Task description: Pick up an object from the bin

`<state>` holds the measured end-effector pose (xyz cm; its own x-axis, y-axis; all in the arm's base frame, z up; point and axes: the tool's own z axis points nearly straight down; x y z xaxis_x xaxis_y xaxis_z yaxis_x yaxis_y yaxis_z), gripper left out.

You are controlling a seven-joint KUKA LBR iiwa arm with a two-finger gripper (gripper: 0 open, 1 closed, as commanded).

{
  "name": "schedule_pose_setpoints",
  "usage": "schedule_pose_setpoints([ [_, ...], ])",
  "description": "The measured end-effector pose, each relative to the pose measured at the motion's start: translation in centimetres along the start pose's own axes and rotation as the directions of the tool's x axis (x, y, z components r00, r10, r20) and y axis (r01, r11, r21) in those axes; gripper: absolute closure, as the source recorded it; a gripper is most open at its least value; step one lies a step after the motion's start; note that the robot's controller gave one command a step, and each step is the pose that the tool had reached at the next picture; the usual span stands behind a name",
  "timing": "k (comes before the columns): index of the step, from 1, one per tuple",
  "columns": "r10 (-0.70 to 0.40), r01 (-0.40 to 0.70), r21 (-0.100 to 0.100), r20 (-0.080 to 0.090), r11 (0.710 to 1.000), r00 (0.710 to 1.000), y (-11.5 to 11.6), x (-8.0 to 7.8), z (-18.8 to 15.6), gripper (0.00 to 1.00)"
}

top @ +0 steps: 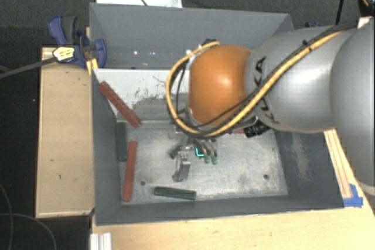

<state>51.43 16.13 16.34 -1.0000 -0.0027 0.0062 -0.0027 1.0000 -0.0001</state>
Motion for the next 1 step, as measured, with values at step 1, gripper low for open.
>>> schedule_pose_setpoints([
  [1, -0.017, 0.017, 0.002, 0.004, 1.000, 1.000, -7.68, -4.08, 9.69, 0.00],
])
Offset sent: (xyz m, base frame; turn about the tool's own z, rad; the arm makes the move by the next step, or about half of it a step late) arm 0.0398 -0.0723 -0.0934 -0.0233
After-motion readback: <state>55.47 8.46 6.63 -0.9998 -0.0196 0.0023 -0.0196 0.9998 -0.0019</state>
